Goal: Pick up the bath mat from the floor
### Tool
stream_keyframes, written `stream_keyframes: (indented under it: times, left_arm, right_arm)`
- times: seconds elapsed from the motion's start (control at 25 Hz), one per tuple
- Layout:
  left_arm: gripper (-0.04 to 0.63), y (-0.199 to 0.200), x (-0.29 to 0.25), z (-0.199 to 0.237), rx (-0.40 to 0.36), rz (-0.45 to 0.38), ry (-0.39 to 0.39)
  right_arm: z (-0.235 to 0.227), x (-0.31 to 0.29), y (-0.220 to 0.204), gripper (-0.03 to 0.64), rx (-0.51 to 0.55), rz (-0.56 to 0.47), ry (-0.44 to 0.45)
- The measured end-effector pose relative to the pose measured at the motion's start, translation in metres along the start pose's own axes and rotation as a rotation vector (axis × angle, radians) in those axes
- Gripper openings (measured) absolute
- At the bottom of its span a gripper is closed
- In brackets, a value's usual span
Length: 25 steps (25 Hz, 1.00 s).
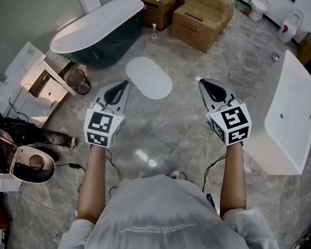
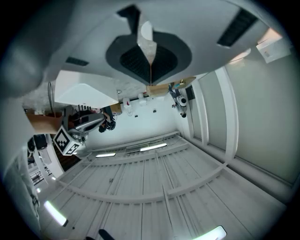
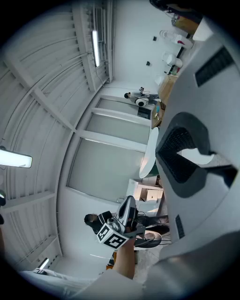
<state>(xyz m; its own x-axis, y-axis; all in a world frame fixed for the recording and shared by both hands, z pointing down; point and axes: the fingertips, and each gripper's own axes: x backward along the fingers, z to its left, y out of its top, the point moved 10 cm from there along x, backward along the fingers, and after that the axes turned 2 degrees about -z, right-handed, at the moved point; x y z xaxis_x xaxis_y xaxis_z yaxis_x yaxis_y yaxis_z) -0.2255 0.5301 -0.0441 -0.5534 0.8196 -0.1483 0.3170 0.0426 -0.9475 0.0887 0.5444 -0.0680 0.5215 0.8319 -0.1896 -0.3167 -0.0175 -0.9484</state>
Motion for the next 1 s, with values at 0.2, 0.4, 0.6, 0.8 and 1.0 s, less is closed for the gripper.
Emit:
stream_keyframes:
  times: [0.2, 0.4, 0.6, 0.8, 1.0]
  left_arm:
    - [0.018, 0.002, -0.015, -0.016, -0.008, 0.010, 0.010]
    - [0.018, 0.008, -0.032, -0.032, -0.004, 0.013, 0.044]
    - [0.018, 0.009, -0.047, -0.047, 0.001, 0.031, 0.080]
    - [0.018, 0.007, -0.067, -0.044, 0.010, 0.051, 0.090]
    - [0.018, -0.003, -0.093, -0.019, 0.001, 0.063, 0.083]
  right_arm:
    - [-0.019, 0.005, -0.014, 0.014, 0.012, -0.003, 0.001]
    - [-0.050, 0.015, -0.028, 0.014, -0.011, -0.032, 0.008]
    - [-0.081, 0.021, -0.043, 0.014, -0.033, -0.041, 0.025]
    - [-0.107, 0.011, -0.053, 0.014, -0.048, -0.039, 0.022]
    - [-0.122, -0.019, -0.061, 0.014, -0.085, -0.019, -0.003]
